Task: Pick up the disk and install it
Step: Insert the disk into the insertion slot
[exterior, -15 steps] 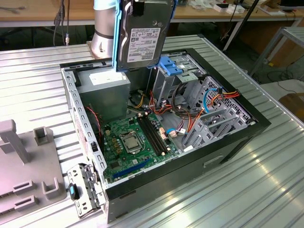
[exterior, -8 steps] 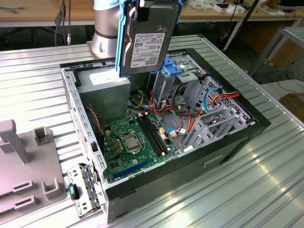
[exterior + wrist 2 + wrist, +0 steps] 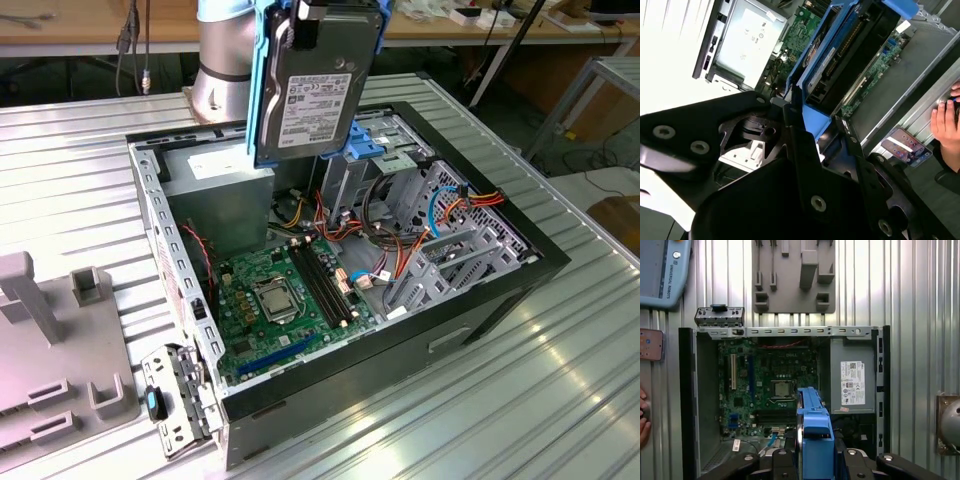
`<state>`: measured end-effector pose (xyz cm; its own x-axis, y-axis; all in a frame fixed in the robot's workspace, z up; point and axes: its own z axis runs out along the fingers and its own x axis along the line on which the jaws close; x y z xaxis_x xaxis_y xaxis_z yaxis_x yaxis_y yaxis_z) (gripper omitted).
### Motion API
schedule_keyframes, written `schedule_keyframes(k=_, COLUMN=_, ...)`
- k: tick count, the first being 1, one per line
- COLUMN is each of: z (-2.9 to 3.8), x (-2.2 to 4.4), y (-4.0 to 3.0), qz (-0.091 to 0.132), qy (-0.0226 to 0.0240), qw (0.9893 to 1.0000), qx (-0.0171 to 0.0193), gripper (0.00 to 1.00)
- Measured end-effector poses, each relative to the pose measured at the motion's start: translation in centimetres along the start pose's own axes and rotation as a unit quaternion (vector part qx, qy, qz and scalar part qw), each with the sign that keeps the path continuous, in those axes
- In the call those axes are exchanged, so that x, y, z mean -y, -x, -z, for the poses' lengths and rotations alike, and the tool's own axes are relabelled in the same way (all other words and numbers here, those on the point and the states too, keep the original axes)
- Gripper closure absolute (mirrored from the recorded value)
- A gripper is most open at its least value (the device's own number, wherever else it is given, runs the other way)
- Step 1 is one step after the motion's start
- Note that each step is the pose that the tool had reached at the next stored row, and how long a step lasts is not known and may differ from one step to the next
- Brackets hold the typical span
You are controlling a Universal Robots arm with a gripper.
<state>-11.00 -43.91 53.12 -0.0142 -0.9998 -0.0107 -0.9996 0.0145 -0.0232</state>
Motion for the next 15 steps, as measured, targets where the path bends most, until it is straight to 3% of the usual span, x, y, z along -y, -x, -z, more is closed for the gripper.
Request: schedule_keyframes(k=15, z=-0.18, x=0.01, y=-1.02, qz=0.000, qy=0.0000, qw=1.0000, qx=0.0000, gripper=0.63)
